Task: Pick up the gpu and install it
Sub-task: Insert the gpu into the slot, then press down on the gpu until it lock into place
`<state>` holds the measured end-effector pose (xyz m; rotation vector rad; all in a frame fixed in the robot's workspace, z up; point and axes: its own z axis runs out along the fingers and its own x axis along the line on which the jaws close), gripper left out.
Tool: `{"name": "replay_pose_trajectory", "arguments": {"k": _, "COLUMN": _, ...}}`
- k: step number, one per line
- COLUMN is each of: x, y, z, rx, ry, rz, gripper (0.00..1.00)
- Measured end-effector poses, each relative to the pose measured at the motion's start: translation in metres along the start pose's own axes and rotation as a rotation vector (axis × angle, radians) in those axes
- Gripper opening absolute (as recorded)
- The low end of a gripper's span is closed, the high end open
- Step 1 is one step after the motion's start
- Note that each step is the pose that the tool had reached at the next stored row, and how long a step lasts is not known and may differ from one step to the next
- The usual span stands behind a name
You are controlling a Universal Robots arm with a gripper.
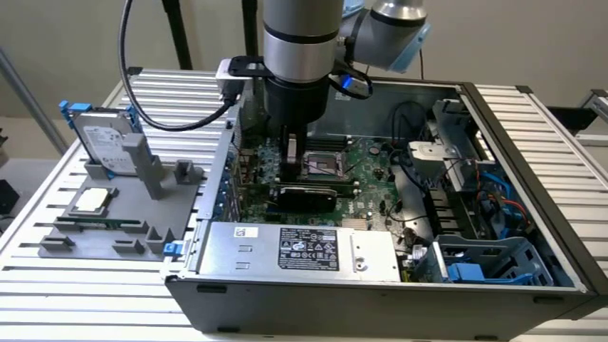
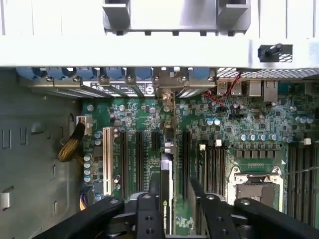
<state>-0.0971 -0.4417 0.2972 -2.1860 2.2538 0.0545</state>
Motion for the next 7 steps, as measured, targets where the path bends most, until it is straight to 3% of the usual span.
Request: {"name": "replay_pose_trajectory", "arguments": {"k": 7, "x": 0.0, "y": 0.0, "z": -0.0001, "rx": -0.0001, "ry": -0.0015, "rz": 0.0, "gripper": 0.0}}
